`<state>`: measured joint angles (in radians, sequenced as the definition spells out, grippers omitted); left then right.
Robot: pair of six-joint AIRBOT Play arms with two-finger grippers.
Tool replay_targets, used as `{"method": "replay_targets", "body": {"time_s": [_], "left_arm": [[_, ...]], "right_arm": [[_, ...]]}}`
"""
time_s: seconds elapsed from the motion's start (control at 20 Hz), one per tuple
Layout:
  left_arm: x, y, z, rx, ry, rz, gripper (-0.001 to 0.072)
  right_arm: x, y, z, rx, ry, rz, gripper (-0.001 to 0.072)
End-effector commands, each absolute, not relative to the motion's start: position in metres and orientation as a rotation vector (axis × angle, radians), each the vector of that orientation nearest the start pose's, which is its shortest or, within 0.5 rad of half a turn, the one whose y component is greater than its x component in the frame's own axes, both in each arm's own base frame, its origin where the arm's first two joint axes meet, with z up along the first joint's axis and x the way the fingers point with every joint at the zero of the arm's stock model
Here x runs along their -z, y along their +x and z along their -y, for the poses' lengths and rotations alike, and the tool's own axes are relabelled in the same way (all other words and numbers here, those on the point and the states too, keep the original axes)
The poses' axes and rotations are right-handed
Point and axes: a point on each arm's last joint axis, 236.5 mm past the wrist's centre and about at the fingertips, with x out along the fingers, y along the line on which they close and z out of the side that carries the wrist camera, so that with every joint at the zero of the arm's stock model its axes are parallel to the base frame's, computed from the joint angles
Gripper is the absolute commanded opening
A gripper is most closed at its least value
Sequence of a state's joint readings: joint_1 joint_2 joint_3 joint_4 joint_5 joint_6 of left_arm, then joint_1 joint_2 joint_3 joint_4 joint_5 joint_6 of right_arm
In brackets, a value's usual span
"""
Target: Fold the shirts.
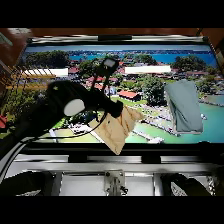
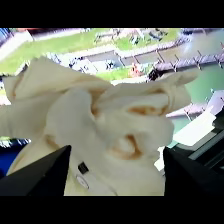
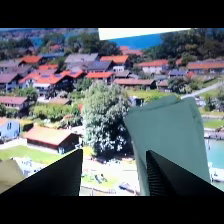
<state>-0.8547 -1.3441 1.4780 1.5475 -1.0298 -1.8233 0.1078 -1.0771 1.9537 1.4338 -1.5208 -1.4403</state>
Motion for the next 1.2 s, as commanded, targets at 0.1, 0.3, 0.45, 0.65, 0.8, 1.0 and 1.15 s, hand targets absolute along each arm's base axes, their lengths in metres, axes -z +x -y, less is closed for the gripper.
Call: {"method": "replay_targets", "body": {"time_s": [0.1,0.3,0.45,0.65,0.8,1.0,1.15], "left_arm": [[-0.107,0.334,0.300,0.524,0.132,-1.089,0.0720],[-0.108,0.340,0.197,0.356,0.140,-1.278,0.0720],[-0.056,0.313,0.184,0.359,0.033,-1.443,0.0720],[0.022,0.283,0.216,0.406,-0.174,-1.535,0.0720],[0.055,0.285,0.227,0.381,-0.302,-1.508,0.0720],[0.085,0.289,0.227,0.339,-0.333,-1.519,0.0720],[0.091,0.304,0.238,0.327,-0.405,-1.473,0.0720]], "right_arm": [[-0.281,0.334,-0.031,-0.046,0.022,-0.871,0.0670],[-0.169,0.323,-0.032,-0.059,-0.032,-1.171,0.0670],[-0.090,0.310,-0.072,-0.194,0.082,-1.311,0.0670],[-0.046,0.323,-0.106,-0.258,0.257,-1.263,0.0670],[-0.033,0.331,-0.108,-0.245,0.290,-1.249,0.0670],[-0.003,0.333,-0.124,-0.269,0.365,-1.348,0.0670],[0.018,0.331,-0.141,-0.305,0.416,-1.423,0.0670]]}}
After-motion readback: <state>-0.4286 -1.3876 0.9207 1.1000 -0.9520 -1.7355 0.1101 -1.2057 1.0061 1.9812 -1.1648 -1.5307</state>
